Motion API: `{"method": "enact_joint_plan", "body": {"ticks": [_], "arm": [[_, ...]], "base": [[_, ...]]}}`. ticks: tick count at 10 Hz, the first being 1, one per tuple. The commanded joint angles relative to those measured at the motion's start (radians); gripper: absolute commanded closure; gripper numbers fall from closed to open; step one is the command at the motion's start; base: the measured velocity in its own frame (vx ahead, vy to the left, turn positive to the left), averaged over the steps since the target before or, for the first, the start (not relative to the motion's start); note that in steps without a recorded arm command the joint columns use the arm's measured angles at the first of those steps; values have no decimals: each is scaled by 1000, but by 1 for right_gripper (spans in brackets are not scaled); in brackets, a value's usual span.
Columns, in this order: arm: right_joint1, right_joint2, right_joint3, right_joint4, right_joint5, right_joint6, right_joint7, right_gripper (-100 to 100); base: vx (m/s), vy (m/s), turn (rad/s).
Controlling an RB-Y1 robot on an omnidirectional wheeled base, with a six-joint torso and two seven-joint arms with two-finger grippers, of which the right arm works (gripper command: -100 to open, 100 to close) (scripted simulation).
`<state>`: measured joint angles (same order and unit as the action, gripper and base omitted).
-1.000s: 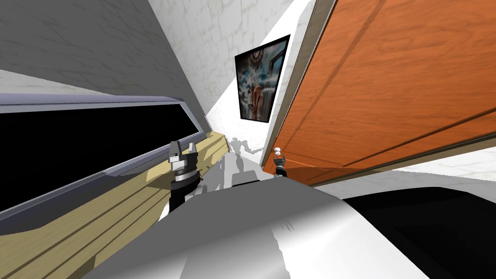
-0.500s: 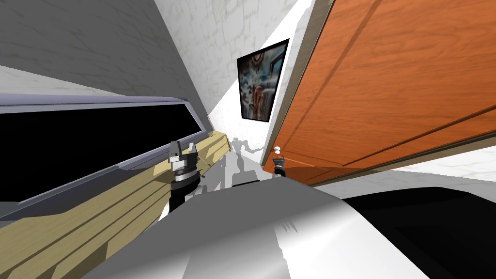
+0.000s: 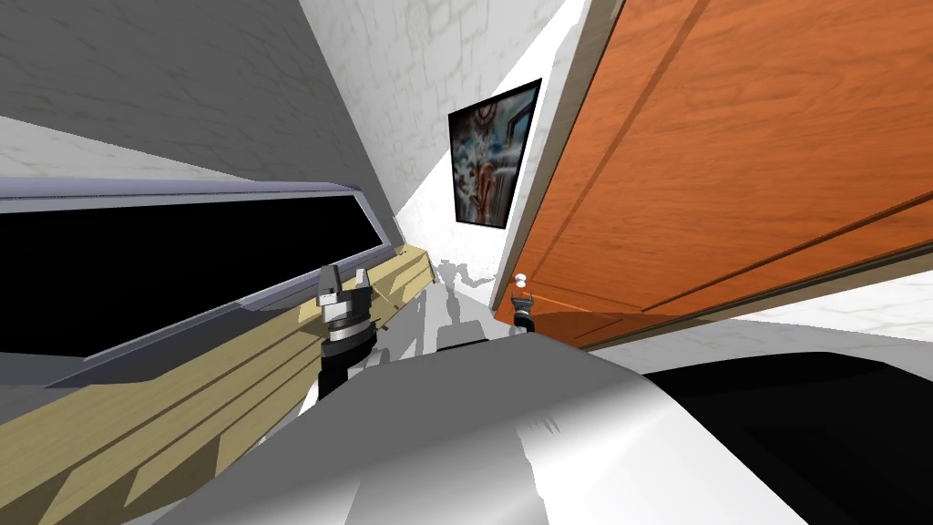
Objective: Pull the door open
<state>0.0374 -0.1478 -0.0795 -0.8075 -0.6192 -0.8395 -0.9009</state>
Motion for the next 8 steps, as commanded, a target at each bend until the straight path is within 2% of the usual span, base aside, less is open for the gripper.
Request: {"method": "enact_joint_plan", "body": {"ticks": [1,3,4,8], "arm": [[1,4,5,-4,-12,0,-38,-100],[-1,16,17,-15,-48,0,-100,-100],[-1,16,17,-15,-48,0,-115,-100],[-4,33,36,-30,-99,0,-226,-100]], "base": [[-57,-9,20],[-65,-3,43],[-60,-1,20],[-68,-5,39]]}}
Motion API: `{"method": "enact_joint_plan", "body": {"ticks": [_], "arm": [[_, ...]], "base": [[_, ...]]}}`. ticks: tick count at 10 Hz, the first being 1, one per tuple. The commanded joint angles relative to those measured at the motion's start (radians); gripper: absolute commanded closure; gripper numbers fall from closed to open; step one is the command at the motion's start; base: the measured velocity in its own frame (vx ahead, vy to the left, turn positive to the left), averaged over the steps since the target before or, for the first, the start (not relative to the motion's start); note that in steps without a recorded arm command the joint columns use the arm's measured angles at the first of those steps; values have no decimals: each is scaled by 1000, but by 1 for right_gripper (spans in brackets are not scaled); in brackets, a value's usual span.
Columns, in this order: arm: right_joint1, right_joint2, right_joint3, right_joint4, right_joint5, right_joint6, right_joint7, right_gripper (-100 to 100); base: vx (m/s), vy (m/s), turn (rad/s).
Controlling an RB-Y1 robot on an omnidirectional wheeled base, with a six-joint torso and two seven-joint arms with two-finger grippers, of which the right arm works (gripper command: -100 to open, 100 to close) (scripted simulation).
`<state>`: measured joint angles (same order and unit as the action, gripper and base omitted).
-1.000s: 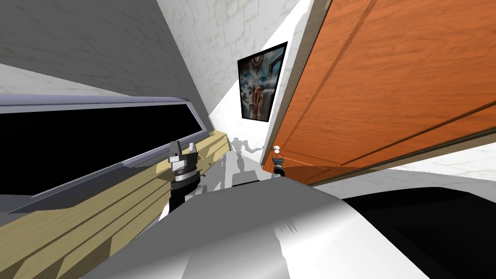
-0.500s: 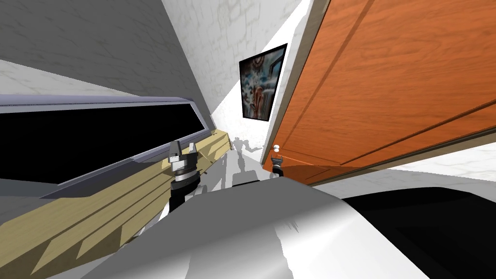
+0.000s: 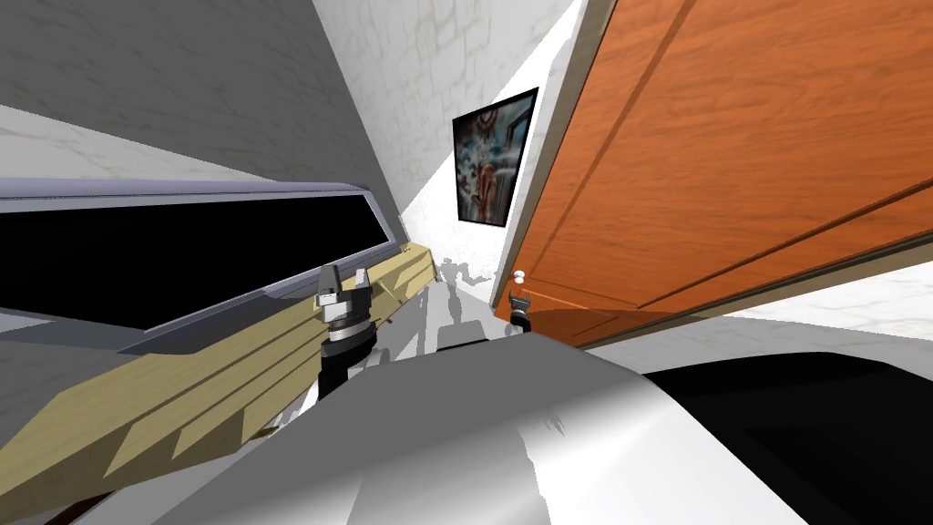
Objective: Pull the door open
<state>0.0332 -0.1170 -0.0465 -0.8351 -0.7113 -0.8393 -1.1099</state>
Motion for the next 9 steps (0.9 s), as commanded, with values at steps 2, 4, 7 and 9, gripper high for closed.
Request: {"method": "enact_joint_plan", "body": {"ticks": [2,4,7,9], "arm": [[0,7,8,-7,-22,0,-48,-100],[10,-21,8,5,-20,-4,-73,-100],[31,-72,11,23,-23,-11,-134,-100],[46,-107,14,35,-25,-16,-177,-100]], "base": [[-54,-1,19],[35,1,17],[194,2,34],[151,4,29]]}}
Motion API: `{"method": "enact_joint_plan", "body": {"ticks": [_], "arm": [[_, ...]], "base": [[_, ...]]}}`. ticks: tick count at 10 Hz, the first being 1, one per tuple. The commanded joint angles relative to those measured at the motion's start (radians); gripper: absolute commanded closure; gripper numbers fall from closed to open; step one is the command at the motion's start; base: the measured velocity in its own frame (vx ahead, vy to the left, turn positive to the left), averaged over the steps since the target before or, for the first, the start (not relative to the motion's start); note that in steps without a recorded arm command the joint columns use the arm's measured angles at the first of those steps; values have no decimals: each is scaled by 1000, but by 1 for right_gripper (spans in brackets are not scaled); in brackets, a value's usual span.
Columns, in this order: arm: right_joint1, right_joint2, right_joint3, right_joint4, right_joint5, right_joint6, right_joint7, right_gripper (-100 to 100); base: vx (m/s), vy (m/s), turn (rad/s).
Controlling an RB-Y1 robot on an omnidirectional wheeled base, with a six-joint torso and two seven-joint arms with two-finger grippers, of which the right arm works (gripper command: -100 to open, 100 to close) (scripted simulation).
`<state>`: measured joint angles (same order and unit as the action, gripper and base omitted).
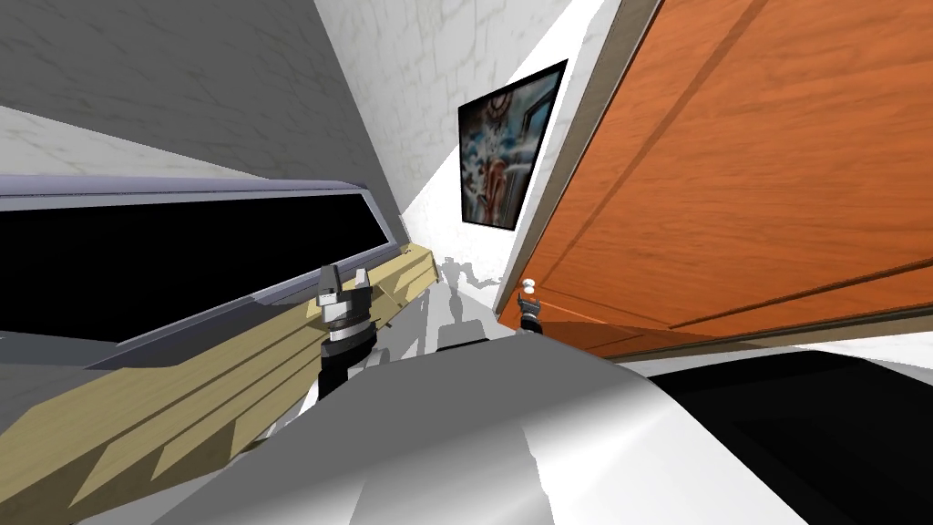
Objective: Pull the door open
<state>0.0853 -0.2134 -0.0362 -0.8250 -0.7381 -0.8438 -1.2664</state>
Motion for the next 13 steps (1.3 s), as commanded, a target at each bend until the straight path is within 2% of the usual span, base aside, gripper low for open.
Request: {"method": "enact_joint_plan", "body": {"ticks": [1,3,4,8,9,10,13], "arm": [[-1,-23,4,30,1,-13,-35,-100],[9,-46,6,38,-1,-17,-63,-100],[18,-67,7,45,-2,-20,-89,-100],[36,-111,10,61,-5,-26,-142,-100],[38,-101,9,51,-5,-23,-126,-100],[38,-101,9,51,-5,-23,-126,100],[38,-101,9,51,-5,-23,-126,100]], "base": [[111,-8,24],[92,-7,18],[119,12,32],[119,-5,21],[58,-4,4],[-8,-4,-21],[-17,-1,8]]}}
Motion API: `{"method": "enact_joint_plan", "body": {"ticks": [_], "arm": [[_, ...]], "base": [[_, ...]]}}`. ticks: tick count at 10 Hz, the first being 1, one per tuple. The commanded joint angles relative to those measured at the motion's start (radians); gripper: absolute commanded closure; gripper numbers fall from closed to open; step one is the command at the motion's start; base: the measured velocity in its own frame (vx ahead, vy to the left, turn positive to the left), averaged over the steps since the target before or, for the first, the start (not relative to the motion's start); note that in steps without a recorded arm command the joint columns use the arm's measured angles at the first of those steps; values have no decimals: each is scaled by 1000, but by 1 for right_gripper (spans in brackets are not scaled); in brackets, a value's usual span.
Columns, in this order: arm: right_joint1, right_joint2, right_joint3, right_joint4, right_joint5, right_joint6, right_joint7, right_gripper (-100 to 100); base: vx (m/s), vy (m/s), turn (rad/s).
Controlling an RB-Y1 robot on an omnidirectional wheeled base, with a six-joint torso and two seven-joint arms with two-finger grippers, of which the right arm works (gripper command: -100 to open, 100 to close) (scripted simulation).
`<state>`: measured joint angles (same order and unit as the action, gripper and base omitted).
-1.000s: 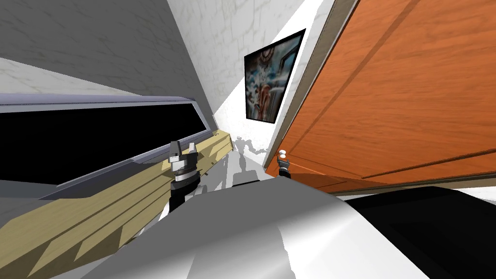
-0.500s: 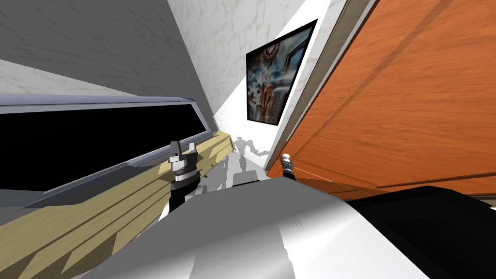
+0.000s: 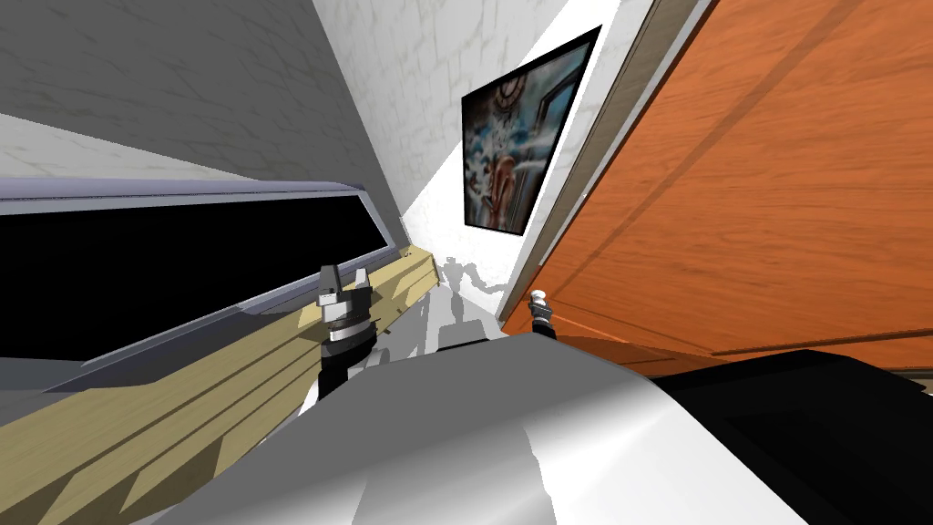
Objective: Pull the door open
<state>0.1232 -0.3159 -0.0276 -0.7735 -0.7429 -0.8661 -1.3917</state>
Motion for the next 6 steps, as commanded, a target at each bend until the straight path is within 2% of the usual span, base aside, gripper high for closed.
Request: {"method": "enact_joint_plan", "body": {"ticks": [1,2,3,6], "arm": [[0,1,0,-1,0,-1,-1,100],[0,1,0,-1,0,-1,-1,100],[5,-6,21,-10,11,2,-14,100],[13,-16,54,-26,29,4,-35,100]], "base": [[0,0,0],[0,0,0],[-166,-7,69],[-219,15,65]]}}
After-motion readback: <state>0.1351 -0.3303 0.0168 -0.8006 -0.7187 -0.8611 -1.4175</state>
